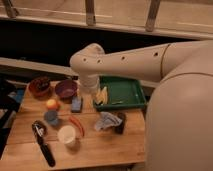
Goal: Place apple in paper cup
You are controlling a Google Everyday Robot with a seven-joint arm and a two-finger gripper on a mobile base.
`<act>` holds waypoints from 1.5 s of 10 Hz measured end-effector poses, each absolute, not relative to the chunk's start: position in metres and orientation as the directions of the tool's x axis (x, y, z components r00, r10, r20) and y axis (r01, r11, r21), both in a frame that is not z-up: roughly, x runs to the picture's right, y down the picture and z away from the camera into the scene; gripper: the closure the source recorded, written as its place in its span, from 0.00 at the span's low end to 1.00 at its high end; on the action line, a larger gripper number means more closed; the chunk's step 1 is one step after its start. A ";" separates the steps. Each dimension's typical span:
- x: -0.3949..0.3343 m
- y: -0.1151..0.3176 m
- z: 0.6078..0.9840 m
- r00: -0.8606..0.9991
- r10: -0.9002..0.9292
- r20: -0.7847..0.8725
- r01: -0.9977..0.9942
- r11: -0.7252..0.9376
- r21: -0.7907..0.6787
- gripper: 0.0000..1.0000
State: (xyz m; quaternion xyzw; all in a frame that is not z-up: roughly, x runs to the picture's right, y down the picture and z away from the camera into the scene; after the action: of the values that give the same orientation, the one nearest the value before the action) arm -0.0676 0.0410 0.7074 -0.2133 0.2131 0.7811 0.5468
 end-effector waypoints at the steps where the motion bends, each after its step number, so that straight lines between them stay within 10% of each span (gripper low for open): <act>1: -0.066 0.043 0.708 -0.316 0.755 -0.574 -0.942 -0.320 0.099 0.35; 15: -0.280 0.039 0.728 0.011 0.805 -0.594 -0.961 -0.157 -0.230 0.35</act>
State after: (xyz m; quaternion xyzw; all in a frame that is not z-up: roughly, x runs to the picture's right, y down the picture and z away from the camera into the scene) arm -0.2799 0.0385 0.7282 -0.3147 0.1238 0.6923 0.6375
